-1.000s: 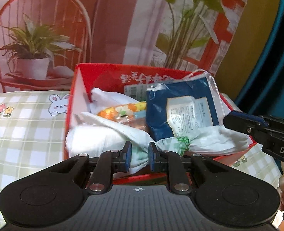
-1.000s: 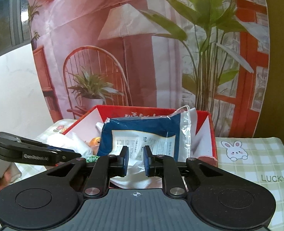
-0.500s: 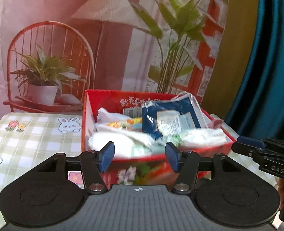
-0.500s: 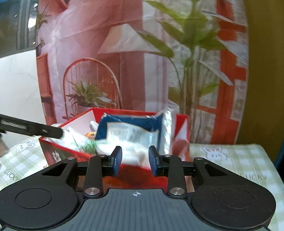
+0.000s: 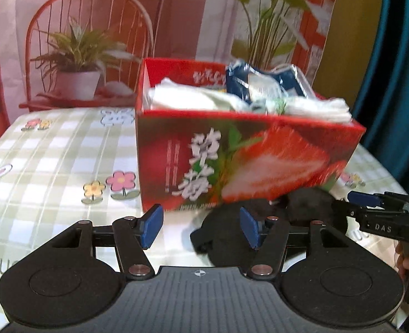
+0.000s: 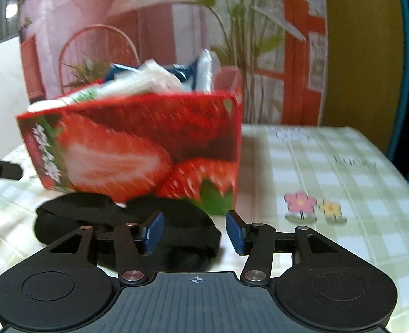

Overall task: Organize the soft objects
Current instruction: 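Move both tools down to the black eye mask beside the box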

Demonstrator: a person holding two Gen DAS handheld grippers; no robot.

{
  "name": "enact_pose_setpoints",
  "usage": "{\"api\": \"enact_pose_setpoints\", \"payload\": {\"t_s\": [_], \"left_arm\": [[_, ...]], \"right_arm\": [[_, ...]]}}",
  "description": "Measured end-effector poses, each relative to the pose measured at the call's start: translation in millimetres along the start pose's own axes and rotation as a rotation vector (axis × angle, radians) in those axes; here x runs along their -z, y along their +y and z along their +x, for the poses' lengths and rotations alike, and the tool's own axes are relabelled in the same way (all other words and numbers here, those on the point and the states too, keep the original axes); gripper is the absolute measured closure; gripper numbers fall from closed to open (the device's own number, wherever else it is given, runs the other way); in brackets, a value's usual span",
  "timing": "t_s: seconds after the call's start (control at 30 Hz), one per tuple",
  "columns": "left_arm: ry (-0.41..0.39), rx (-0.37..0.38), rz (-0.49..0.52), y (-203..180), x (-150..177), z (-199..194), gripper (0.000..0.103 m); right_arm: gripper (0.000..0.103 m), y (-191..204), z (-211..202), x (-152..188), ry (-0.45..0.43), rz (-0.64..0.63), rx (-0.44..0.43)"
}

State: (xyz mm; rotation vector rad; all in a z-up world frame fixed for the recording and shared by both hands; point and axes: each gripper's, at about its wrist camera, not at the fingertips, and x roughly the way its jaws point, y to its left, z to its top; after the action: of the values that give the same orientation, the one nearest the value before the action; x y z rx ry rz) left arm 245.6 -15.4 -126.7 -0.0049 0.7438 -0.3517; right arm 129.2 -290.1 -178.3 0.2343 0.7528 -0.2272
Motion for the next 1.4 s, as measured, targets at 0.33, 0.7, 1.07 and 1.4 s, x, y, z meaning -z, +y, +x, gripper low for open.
{"api": "enact_pose_setpoints", "payload": {"t_s": [0.33, 0.7, 1.07, 1.4], "left_arm": [[0.043, -0.055, -0.027, 3, 13, 28, 0.035], [0.067, -0.07, -0.005, -7, 19, 56, 0.032], [0.032, -0.1, 0.015, -20, 33, 55, 0.031], [-0.019, -0.069, 0.018, -26, 48, 42, 0.067]], "right_arm": [[0.049, -7, 17, 13, 0.051, 0.041, 0.031], [0.045, -2, 18, 13, 0.055, 0.006, 0.044], [0.037, 0, 20, 13, 0.062, -0.008, 0.028], [0.036, 1, 20, 13, 0.062, -0.011, 0.024]]}}
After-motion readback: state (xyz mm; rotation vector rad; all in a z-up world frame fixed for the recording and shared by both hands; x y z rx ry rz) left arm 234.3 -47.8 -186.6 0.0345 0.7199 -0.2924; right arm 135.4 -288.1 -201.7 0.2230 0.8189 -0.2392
